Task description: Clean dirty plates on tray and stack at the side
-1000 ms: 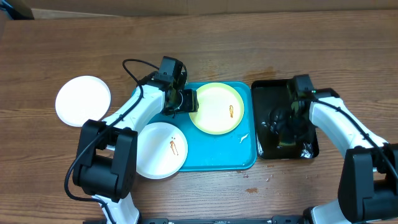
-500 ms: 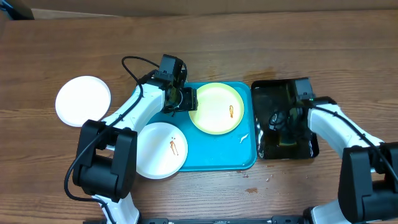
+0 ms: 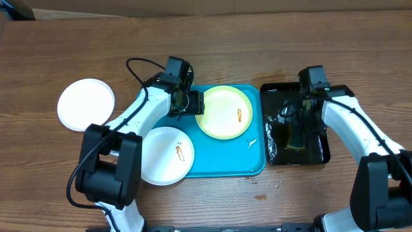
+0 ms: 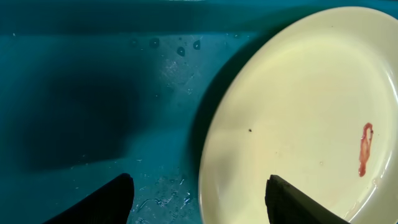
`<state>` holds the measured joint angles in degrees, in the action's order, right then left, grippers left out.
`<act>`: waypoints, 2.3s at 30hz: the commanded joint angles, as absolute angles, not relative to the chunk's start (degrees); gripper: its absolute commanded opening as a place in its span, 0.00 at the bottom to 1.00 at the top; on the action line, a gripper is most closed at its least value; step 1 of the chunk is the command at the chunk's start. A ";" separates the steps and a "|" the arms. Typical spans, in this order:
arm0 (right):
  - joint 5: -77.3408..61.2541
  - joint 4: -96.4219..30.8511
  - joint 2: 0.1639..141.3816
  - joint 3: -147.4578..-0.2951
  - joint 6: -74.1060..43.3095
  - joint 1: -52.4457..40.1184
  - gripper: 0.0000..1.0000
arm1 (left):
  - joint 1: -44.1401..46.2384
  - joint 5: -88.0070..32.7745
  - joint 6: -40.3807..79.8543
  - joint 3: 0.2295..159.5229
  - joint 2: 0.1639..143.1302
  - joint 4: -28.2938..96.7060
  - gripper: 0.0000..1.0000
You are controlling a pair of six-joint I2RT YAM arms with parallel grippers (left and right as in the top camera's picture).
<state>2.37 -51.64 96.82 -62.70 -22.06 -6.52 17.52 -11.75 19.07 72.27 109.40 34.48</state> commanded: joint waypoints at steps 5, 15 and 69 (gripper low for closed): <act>5.23 -46.68 97.43 -56.31 -22.15 -6.70 0.89 | 19.92 -9.02 17.54 73.28 108.97 33.67 0.69; 4.23 -41.67 97.43 -55.29 -22.13 -6.68 1.00 | 21.12 -6.79 17.06 73.28 108.97 33.56 0.68; 3.36 -50.09 97.43 -57.19 -22.11 -6.70 0.42 | 21.89 -4.03 17.37 68.66 111.46 30.81 0.44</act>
<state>3.18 -49.76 97.25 -54.57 -22.20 -6.52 21.41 -4.40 17.63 69.01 109.75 31.16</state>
